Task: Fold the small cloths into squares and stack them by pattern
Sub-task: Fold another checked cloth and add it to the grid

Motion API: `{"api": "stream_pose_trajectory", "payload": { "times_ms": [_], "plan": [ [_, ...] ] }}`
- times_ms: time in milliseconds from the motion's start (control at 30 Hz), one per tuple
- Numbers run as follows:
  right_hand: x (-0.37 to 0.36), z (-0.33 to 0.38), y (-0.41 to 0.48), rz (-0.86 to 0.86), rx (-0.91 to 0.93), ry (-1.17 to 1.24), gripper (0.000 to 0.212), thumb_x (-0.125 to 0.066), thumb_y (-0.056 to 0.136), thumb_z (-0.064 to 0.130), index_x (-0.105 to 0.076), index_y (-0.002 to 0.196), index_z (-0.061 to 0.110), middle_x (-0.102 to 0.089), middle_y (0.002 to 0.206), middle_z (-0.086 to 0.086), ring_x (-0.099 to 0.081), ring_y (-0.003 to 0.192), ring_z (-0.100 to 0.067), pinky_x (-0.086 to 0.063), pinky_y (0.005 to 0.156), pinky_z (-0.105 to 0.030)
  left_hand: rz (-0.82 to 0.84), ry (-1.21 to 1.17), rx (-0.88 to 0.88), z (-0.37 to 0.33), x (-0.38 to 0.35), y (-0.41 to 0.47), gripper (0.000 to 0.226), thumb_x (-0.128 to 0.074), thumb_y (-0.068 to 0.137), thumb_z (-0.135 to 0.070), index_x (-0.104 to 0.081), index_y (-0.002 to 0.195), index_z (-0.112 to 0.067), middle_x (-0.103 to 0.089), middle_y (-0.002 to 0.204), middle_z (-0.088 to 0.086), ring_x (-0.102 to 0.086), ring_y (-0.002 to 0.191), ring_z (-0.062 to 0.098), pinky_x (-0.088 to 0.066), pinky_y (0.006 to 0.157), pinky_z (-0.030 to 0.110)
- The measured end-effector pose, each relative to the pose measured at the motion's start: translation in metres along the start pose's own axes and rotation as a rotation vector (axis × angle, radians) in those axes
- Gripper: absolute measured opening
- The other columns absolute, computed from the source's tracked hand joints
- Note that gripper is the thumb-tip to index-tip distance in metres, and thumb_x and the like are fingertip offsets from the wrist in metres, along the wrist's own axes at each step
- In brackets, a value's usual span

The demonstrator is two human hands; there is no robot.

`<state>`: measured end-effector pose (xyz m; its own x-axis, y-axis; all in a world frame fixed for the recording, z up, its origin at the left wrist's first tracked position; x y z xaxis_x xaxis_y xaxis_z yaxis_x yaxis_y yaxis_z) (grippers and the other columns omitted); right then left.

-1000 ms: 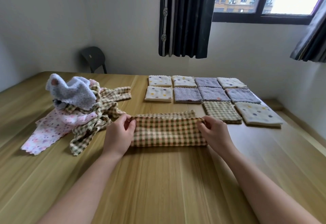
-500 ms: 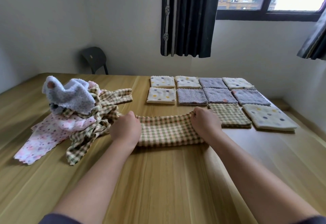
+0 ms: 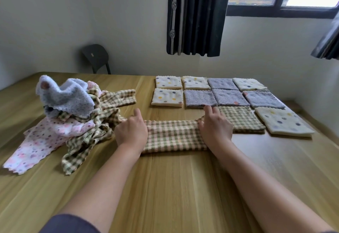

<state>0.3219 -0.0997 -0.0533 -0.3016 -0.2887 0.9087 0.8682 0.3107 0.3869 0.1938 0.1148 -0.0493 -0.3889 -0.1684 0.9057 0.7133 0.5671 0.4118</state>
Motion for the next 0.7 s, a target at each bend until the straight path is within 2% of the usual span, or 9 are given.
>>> {"api": "stream_pose_trajectory", "payload": {
  "times_ms": [67,133,200,233,267,300,367,567,700],
  "plan": [
    [0.013,0.009,-0.006,-0.099,0.079,0.055,0.035,-0.053,0.09,0.016,-0.051,0.124,0.011,-0.055,0.119,-0.01,-0.053,0.107,-0.031,-0.042,0.082,-0.039,-0.124,-0.09,-0.148,-0.012,0.011,-0.004,0.018,-0.049,0.092,-0.015,-0.051,0.108,-0.007,-0.056,0.08,0.006,-0.056,0.062,0.023,-0.034,0.049,0.027],
    [0.016,0.026,-0.015,-0.056,0.186,0.182,0.036,-0.05,0.092,0.013,-0.054,0.126,0.008,-0.055,0.128,-0.012,-0.051,0.116,-0.033,-0.043,0.089,-0.04,-0.201,-0.208,-0.335,-0.029,0.017,-0.014,0.016,-0.053,0.088,-0.014,-0.061,0.1,-0.007,-0.062,0.089,0.007,-0.062,0.078,0.027,-0.043,0.067,0.035],
    [-0.003,0.045,-0.033,0.185,0.257,0.287,0.043,-0.04,0.1,0.028,-0.044,0.141,0.017,-0.037,0.151,-0.011,-0.034,0.138,-0.032,-0.031,0.109,-0.041,0.031,-0.309,-0.401,-0.041,-0.003,-0.021,0.032,-0.044,0.095,-0.026,-0.06,0.121,-0.016,-0.06,0.124,0.005,-0.055,0.117,0.027,-0.037,0.099,0.041],
    [-0.019,0.05,-0.044,0.334,0.271,0.26,0.048,-0.032,0.102,0.039,-0.033,0.148,0.026,-0.021,0.159,-0.008,-0.019,0.146,-0.03,-0.018,0.117,-0.043,0.219,-0.317,-0.387,-0.044,-0.023,-0.027,0.042,-0.037,0.099,-0.035,-0.048,0.138,-0.023,-0.043,0.146,0.002,-0.036,0.138,0.025,-0.022,0.113,0.042],
    [-0.035,0.051,-0.052,0.449,0.28,0.178,0.052,-0.024,0.101,0.049,-0.02,0.151,0.035,-0.007,0.162,-0.004,-0.007,0.148,-0.03,-0.006,0.12,-0.045,0.369,-0.272,-0.377,-0.043,-0.04,-0.032,0.05,-0.031,0.101,-0.045,-0.031,0.148,-0.031,-0.021,0.158,-0.001,-0.014,0.147,0.021,-0.007,0.119,0.041],
    [-0.045,0.048,-0.057,0.509,0.28,0.097,0.054,-0.019,0.1,0.056,-0.011,0.151,0.042,0.002,0.162,-0.002,0.0,0.149,-0.029,0.0,0.12,-0.047,0.464,-0.214,-0.375,-0.042,-0.052,-0.035,0.056,-0.026,0.1,-0.053,-0.016,0.152,-0.037,-0.004,0.161,-0.002,0.002,0.149,0.019,0.002,0.119,0.041],
    [-0.052,0.036,-0.052,0.52,0.232,0.044,0.057,-0.016,0.097,0.061,-0.005,0.151,0.045,0.006,0.162,-0.003,0.005,0.149,-0.027,0.004,0.119,-0.047,0.519,-0.15,-0.373,-0.039,-0.062,-0.037,0.061,-0.02,0.097,-0.061,-0.003,0.151,-0.042,0.009,0.161,-0.001,0.013,0.148,0.019,0.008,0.119,0.042],
    [-0.045,0.016,-0.045,0.47,0.124,0.04,0.063,-0.021,0.098,0.057,-0.009,0.154,0.029,0.001,0.162,-0.012,0.006,0.149,-0.026,0.006,0.119,-0.046,0.514,-0.102,-0.321,-0.034,-0.059,-0.04,0.062,-0.018,0.095,-0.063,0.001,0.151,-0.043,0.011,0.161,0.001,0.014,0.147,0.021,0.009,0.119,0.046],
    [-0.028,0.027,-0.05,0.33,0.173,0.09,0.062,-0.022,0.098,0.051,-0.018,0.152,0.022,-0.007,0.161,-0.011,0.001,0.149,-0.025,0.004,0.121,-0.042,0.492,-0.099,-0.275,-0.032,-0.057,-0.044,0.063,-0.019,0.096,-0.062,-0.001,0.152,-0.041,0.007,0.162,0.003,0.01,0.148,0.023,0.009,0.118,0.049]
  ]
}}
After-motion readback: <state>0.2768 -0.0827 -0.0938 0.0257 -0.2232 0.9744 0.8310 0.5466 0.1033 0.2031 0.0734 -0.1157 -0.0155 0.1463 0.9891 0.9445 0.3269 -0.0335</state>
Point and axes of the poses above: each hand's wrist, its own y-axis towards the middle knuckle, its own x-axis out of the back of the hand, z = x × y, the point moved 10 cm from there along y, towards the middle knuckle
